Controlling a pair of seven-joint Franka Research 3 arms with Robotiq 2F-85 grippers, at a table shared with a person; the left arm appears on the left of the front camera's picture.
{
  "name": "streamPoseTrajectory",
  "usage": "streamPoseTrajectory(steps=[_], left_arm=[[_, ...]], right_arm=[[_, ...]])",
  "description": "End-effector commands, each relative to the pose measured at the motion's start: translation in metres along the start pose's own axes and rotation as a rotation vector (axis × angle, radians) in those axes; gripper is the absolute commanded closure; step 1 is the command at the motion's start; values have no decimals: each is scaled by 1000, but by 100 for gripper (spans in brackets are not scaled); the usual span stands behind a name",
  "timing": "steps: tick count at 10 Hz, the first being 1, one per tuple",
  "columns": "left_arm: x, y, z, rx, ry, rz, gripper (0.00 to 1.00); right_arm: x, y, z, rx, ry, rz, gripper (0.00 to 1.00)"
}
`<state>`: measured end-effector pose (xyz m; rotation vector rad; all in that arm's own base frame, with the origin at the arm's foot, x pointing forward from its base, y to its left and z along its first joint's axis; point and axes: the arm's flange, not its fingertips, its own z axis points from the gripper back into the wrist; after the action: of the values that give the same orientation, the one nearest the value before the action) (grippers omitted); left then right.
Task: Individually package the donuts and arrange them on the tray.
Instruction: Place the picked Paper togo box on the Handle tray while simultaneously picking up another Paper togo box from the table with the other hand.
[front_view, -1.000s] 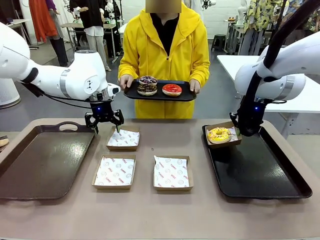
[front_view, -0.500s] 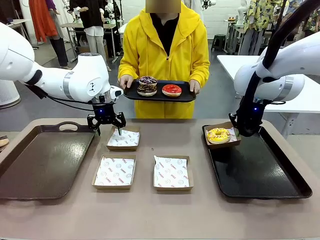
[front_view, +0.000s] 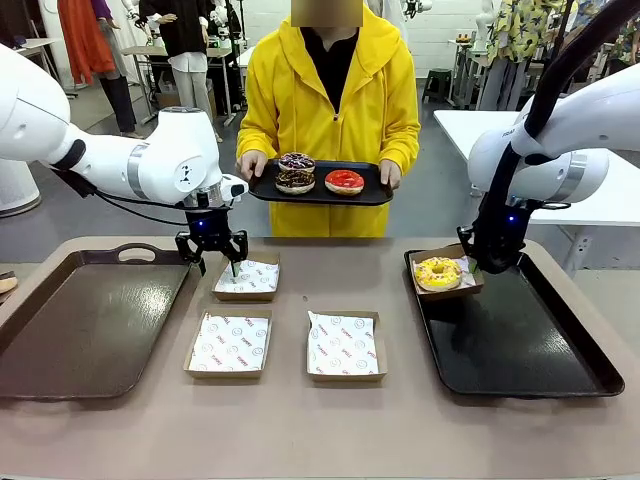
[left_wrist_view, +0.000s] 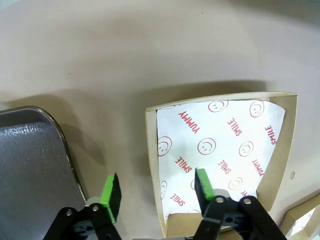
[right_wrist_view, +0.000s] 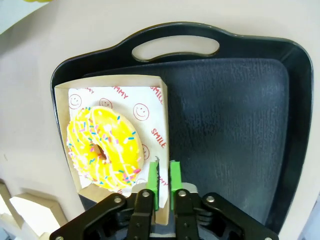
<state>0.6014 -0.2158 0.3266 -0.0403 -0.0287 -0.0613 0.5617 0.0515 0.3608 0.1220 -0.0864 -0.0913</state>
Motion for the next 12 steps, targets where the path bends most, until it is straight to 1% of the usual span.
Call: streamPoseTrajectory(steps=[1, 2, 3, 4, 5, 6, 11, 12], left_arm=[[5, 1, 4, 2, 14, -23, 100], [4, 1, 4, 3, 15, -26, 100], [4, 1, 4, 4, 14, -28, 100], [4, 1, 5, 5, 14, -32, 93], [4, 1, 5, 6, 14, -35, 100], [4, 0, 6, 7, 15, -35, 100], [4, 0, 9, 9, 14, -39, 100], [7, 0, 12, -2, 15, -39, 100]], right_arm=[[5, -1, -2, 45, 0, 14, 20], [5, -1, -2, 46, 1, 13, 0], [5, 0, -1, 47, 1, 13, 0], [5, 0, -1, 48, 0, 12, 0], [5, 0, -1, 50, 0, 11, 3], [5, 0, -1, 52, 2, 10, 0], [2, -1, 4, 76, -5, 15, 0], [-3, -2, 11, 124, 2, 17, 0]])
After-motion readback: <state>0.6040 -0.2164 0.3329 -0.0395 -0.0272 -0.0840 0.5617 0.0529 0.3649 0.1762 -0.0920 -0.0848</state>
